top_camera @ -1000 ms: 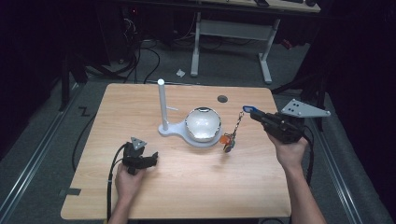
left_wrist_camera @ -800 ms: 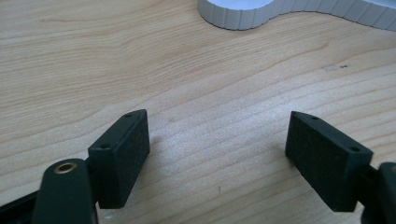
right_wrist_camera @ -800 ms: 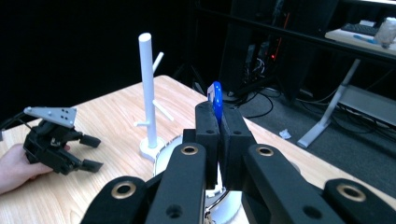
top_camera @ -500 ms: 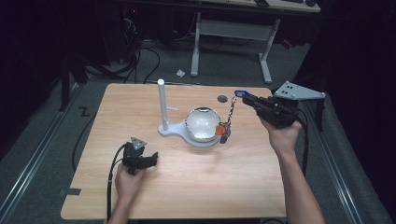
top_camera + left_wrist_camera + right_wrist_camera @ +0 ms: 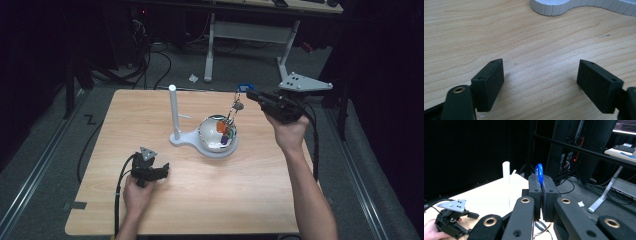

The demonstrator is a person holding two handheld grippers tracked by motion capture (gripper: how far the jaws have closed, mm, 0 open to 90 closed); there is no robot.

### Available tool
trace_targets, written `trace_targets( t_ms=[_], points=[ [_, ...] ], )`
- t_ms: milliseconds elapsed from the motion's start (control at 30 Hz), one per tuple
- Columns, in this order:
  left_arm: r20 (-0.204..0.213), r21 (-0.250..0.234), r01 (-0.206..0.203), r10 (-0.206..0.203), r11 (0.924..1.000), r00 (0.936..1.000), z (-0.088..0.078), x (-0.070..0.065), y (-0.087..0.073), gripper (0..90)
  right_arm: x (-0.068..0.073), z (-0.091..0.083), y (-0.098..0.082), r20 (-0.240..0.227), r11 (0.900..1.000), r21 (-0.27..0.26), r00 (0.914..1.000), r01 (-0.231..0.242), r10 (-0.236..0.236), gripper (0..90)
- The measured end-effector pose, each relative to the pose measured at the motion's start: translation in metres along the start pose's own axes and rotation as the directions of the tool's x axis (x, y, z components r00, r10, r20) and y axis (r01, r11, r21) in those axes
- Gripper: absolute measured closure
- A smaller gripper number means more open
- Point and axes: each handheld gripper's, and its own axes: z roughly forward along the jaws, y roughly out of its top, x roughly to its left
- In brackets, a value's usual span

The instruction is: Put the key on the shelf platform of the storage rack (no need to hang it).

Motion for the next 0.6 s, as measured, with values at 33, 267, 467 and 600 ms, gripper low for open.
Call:
trace_targets(
  t_ms=[33, 267, 467, 600],
  points=[
    [0.001, 0.000, -0.001, 0.001, 1.0000, 1.0000, 0.000, 0.000, 0.000, 22.1, 0.001, 0.006, -0.001, -0.002, 1.000, 0.010, 1.0000, -0.003, 0.003, 88.5],
    [0.002, 0.000, -0.003, 0.003, 1.0000, 1.0000, 0.000, 0.000, 0.000, 22.1, 0.005, 0.026, -0.010, 0.003, 0.998, 0.068, 0.9999, 0.015, -0.016, 88.4],
    [0.002, 0.000, -0.004, 0.004, 1.0000, 1.0000, 0.000, 0.000, 0.000, 22.1, 0.005, 0.037, -0.020, 0.002, 0.995, 0.104, 1.0000, 0.009, -0.009, 88.4],
    [0.002, 0.000, -0.004, 0.004, 1.0000, 1.0000, 0.000, 0.000, 0.000, 22.1, 0.004, 0.041, -0.026, -0.002, 0.993, 0.116, 1.0000, 0.000, 0.001, 88.4]
  ],
)
